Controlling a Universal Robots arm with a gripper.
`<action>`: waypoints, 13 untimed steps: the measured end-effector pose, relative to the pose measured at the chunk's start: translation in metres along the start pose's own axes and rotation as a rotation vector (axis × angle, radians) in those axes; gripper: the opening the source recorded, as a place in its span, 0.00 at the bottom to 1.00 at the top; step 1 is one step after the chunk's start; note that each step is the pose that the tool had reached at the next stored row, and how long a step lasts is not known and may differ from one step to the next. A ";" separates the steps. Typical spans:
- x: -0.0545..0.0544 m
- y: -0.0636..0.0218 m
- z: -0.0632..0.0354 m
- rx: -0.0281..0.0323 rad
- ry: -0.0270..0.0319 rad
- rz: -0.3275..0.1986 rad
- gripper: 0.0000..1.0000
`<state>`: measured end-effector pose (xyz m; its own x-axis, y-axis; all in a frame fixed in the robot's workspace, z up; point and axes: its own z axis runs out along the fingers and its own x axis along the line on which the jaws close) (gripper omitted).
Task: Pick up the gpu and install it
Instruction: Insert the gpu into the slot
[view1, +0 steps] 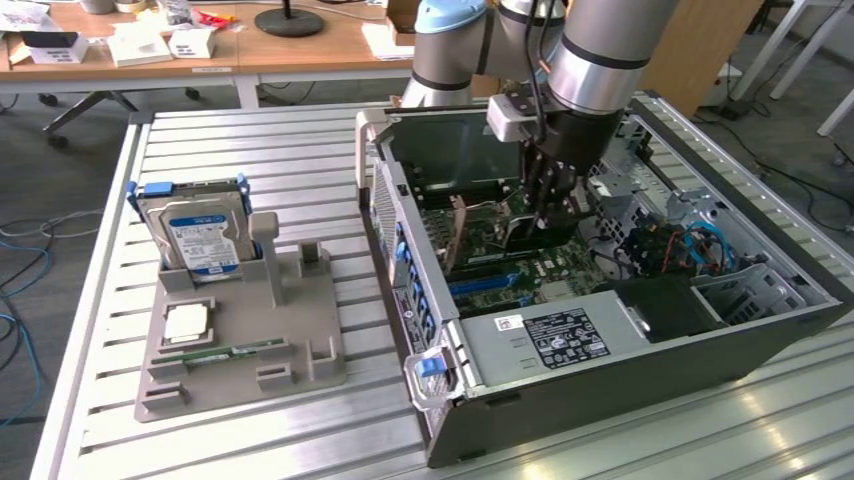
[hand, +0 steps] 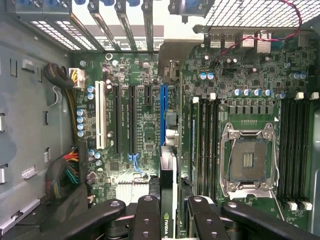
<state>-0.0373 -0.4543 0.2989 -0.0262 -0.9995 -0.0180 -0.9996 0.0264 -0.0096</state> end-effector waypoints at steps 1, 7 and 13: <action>0.000 0.0000 0.0000 0.0000 0.0001 0.000 0.26; 0.000 0.0006 0.0000 0.0003 -0.0001 0.000 0.26; 0.001 0.0022 0.0000 0.0017 -0.0019 0.000 0.26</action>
<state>-0.0395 -0.4548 0.2988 -0.0261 -0.9995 -0.0199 -0.9996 0.0263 -0.0113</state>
